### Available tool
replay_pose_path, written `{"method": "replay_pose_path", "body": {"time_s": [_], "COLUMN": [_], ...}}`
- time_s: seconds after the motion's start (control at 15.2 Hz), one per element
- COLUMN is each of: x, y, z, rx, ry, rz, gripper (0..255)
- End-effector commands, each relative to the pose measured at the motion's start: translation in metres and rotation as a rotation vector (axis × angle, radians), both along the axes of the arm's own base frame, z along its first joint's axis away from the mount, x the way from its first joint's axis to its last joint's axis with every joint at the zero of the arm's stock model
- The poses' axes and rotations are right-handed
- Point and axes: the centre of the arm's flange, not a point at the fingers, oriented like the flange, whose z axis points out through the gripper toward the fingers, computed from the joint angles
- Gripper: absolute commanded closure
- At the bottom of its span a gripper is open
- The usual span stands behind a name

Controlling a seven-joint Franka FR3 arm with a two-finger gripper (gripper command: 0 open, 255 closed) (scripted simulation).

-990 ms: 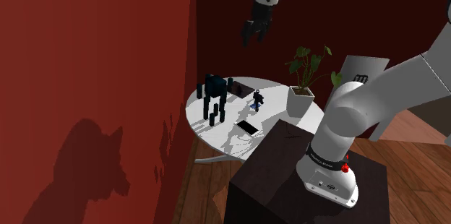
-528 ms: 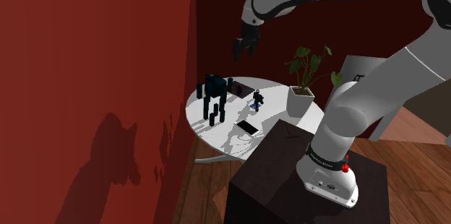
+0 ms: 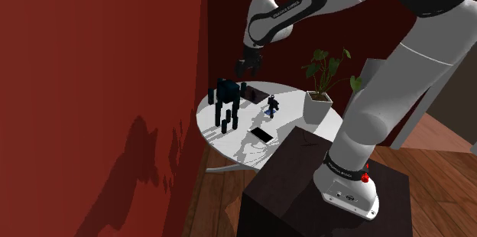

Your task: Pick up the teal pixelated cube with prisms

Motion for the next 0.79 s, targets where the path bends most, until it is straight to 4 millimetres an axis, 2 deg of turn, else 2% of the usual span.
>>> {"method": "replay_pose_path", "body": {"time_s": [0.0, 0.66, 0.73], "x": [0.013, 0.077, 0.081], "y": [-0.005, -0.027, -0.028], "z": [-0.021, -0.137, -0.144], "rx": [0.007, 0.041, 0.043], "ry": [0.006, 0.046, 0.048], "rz": [-0.002, -0.013, -0.014], "gripper": [0, 0, 0]}}
